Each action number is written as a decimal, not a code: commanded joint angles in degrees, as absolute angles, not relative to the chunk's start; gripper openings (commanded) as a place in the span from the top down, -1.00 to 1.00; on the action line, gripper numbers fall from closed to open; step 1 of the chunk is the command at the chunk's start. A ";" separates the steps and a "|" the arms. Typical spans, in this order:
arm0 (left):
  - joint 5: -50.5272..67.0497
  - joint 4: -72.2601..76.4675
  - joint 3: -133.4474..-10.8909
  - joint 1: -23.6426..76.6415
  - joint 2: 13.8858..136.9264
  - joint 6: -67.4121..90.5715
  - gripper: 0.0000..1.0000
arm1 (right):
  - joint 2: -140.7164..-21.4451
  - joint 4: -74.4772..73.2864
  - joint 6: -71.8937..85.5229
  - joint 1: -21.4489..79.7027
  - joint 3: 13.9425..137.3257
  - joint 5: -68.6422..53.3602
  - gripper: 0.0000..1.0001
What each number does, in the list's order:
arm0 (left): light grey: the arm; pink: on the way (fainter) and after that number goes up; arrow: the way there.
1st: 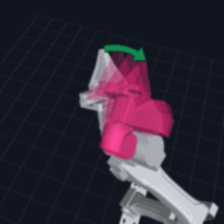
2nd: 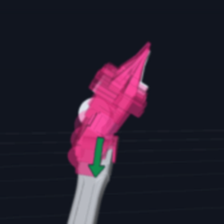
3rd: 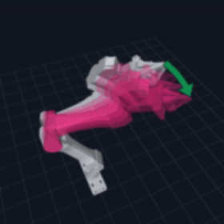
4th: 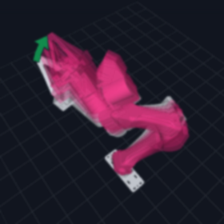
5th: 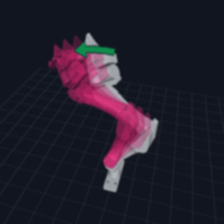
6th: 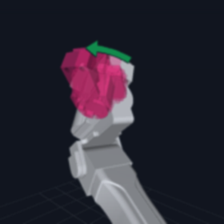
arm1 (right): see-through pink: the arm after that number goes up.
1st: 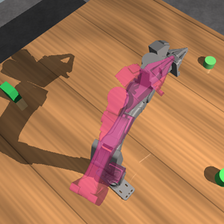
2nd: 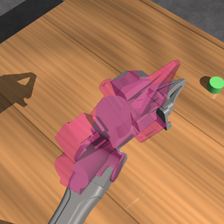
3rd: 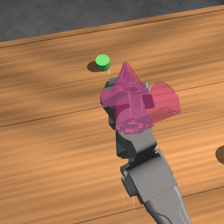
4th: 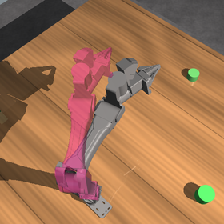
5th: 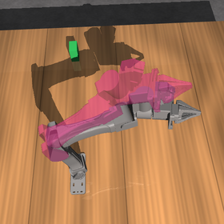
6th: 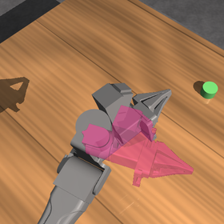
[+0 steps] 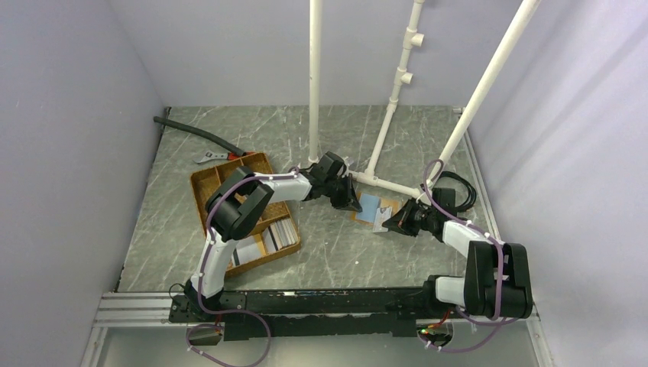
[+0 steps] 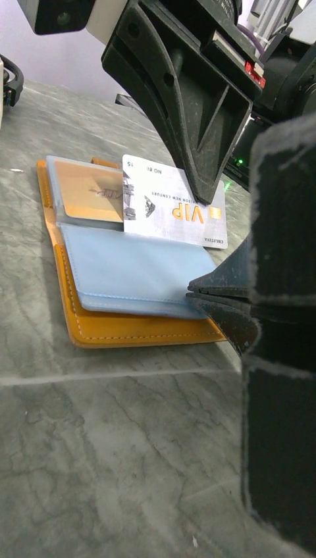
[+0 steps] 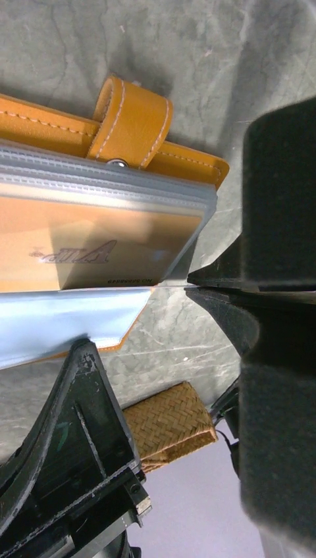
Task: Put the credit cards into the card holder
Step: Insert the credit card into the card holder.
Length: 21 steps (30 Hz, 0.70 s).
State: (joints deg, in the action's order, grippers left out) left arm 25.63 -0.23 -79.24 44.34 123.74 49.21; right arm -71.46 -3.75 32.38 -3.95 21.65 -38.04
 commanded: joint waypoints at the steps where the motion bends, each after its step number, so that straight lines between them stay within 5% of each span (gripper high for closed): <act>1: 21.96 -6.57 -79.43 43.95 126.05 47.59 1.00 | -73.84 0.53 30.56 -3.96 22.56 -40.87 1.00; 21: 22.89 -11.20 -82.81 42.70 127.79 43.91 1.00 | -73.82 -1.89 29.92 -3.96 22.92 -39.67 1.00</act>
